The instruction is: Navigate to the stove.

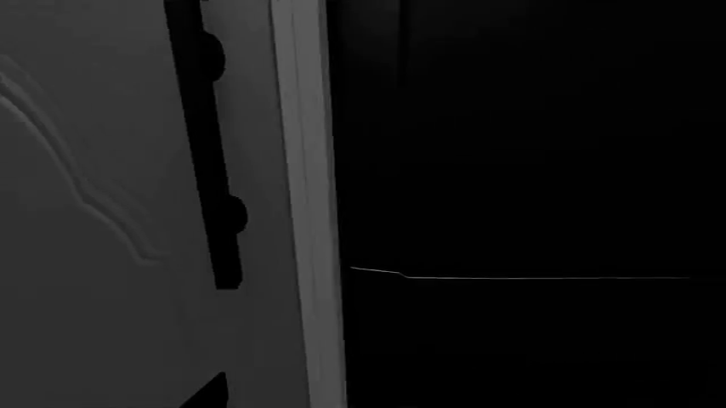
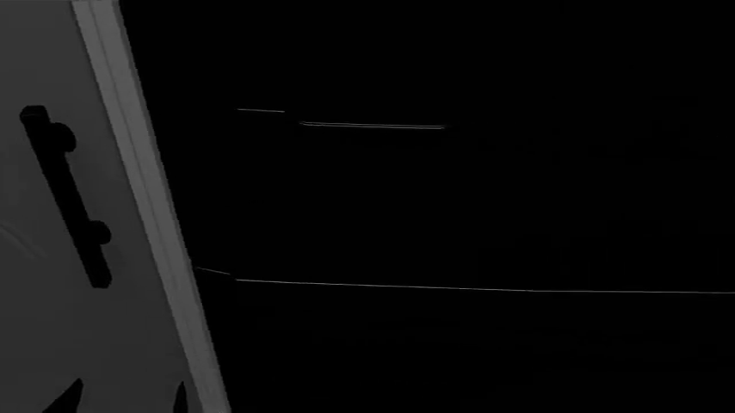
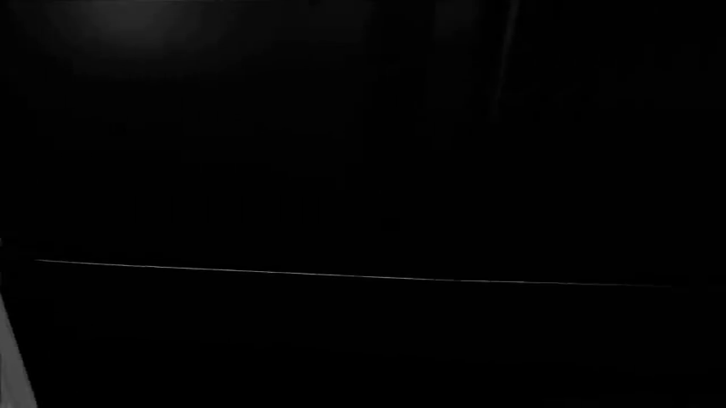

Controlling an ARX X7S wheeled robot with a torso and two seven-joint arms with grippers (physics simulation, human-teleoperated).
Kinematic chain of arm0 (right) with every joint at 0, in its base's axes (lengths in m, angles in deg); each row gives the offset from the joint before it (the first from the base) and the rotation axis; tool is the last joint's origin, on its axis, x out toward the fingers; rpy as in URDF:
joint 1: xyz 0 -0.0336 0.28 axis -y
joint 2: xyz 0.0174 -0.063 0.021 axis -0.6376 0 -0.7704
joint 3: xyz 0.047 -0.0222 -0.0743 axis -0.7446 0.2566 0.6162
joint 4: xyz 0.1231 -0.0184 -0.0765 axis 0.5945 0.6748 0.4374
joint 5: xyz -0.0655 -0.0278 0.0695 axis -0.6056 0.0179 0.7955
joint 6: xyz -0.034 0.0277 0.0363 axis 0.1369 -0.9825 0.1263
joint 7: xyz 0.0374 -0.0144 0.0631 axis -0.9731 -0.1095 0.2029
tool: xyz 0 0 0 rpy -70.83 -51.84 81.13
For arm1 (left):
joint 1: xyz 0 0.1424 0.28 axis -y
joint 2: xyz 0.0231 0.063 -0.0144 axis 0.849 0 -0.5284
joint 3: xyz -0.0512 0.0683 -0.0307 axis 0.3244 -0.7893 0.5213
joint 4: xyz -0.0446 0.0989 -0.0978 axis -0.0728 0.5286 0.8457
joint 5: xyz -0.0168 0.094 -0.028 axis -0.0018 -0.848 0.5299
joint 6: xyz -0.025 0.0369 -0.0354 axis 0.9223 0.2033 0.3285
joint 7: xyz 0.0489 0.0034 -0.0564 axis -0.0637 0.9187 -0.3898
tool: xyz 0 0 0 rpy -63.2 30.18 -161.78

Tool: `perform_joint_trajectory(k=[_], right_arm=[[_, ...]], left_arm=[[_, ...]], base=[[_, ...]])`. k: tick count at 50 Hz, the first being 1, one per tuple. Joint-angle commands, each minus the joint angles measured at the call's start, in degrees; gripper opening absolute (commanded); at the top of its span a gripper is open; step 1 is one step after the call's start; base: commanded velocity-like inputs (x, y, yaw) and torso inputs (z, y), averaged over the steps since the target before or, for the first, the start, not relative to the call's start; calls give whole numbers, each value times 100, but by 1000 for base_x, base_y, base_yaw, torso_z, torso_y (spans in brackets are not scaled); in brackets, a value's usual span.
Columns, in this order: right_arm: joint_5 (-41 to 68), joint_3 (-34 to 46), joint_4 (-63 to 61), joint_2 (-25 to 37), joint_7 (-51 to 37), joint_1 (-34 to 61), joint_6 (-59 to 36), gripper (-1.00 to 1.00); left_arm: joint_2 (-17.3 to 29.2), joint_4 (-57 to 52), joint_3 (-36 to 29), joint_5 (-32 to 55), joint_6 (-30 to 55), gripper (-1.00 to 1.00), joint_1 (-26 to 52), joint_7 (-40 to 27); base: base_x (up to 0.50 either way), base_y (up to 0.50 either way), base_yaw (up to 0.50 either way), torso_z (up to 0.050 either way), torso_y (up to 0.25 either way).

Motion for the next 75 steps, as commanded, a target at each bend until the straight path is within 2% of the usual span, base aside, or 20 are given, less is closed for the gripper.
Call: perform_joint_trajectory(k=[1,75], right_arm=[[43,62,-15,65,-133,8,-61,100],[224,579,-77,349,-391,73,-9,100]], left_arm=[[73,-102,-87,93,89,100,-20,-83],[383,-23,-438,273,4,100,75,-459]], base=[[-27,-500,0,0,0],[-31,-500,0,0,0]])
